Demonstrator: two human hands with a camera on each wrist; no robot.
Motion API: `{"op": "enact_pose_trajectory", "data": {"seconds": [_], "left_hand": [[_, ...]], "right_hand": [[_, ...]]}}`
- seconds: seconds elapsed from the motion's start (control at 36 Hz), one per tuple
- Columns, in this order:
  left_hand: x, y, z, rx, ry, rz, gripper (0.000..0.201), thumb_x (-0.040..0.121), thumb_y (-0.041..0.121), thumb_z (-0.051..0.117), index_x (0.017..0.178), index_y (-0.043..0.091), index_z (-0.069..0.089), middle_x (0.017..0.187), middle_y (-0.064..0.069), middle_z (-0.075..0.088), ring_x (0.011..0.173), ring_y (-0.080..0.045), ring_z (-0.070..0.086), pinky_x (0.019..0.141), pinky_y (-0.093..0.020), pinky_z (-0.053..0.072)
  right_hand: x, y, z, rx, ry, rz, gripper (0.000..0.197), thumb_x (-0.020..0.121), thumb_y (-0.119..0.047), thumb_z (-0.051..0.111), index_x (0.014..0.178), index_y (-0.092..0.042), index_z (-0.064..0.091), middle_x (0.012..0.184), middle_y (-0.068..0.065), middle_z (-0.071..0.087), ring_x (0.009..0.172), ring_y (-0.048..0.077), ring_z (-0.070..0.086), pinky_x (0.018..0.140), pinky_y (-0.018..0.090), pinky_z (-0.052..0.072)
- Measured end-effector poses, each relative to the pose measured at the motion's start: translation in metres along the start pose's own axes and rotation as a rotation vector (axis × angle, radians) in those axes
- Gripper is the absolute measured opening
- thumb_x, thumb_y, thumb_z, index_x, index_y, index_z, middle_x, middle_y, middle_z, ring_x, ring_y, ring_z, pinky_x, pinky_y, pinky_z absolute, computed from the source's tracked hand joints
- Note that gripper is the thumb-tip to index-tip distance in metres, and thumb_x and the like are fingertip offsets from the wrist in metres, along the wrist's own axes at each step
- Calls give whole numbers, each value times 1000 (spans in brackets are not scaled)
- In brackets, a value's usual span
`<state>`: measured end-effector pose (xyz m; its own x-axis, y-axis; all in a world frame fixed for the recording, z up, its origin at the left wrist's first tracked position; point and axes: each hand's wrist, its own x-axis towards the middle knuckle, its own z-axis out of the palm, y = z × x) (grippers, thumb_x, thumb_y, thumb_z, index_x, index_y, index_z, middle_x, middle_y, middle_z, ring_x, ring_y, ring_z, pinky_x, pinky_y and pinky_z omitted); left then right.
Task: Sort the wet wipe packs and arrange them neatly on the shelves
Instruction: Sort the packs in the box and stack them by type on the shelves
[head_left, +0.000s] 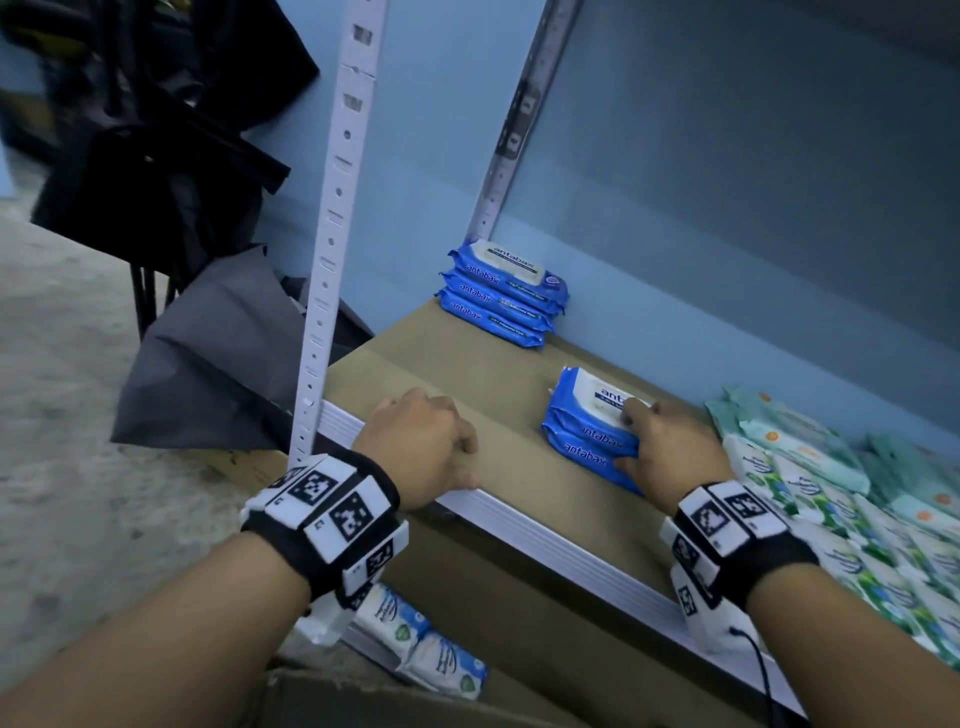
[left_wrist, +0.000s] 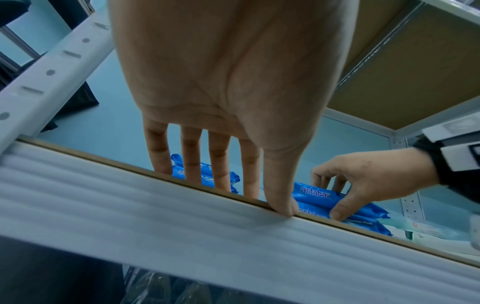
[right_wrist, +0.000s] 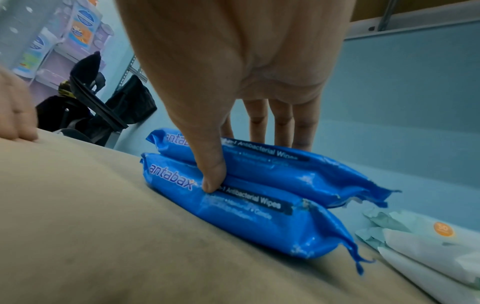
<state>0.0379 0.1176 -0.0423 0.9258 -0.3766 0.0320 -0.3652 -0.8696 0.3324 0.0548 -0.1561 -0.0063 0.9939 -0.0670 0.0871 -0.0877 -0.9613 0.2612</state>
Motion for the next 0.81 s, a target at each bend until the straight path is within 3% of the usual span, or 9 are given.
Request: {"op": "enact_pose_trajectory", "data": {"seconds": [0.19, 0.53, 0.81], "left_hand": [[0, -1, 2, -21, 15, 3, 41, 86, 61, 60, 121, 40, 61, 130, 13, 50, 121, -14, 39, 104, -36, 32], [7, -6, 2, -80, 41, -11, 42, 79, 64, 66, 113, 41, 64, 119, 19, 53, 111, -11, 40, 100, -35, 34], [11, -12, 5, -108, 49, -18, 45, 73, 68, 68, 110, 43, 65, 116, 23, 53, 109, -8, 40, 102, -36, 34]], "right_hand": [[32, -1, -5, -49, -55, 18, 42, 86, -32, 68, 121, -25, 47, 120, 7, 54, 107, 31, 58, 83, 34, 46], [87, 1, 9, -42, 66, 35, 31, 83, -18, 66, 111, -21, 54, 99, 9, 52, 87, 34, 60, 69, 34, 48], [128, 6, 16, -17, 76, 33, 35, 82, -18, 70, 114, -18, 57, 99, 11, 55, 88, 35, 61, 72, 36, 51]]}}
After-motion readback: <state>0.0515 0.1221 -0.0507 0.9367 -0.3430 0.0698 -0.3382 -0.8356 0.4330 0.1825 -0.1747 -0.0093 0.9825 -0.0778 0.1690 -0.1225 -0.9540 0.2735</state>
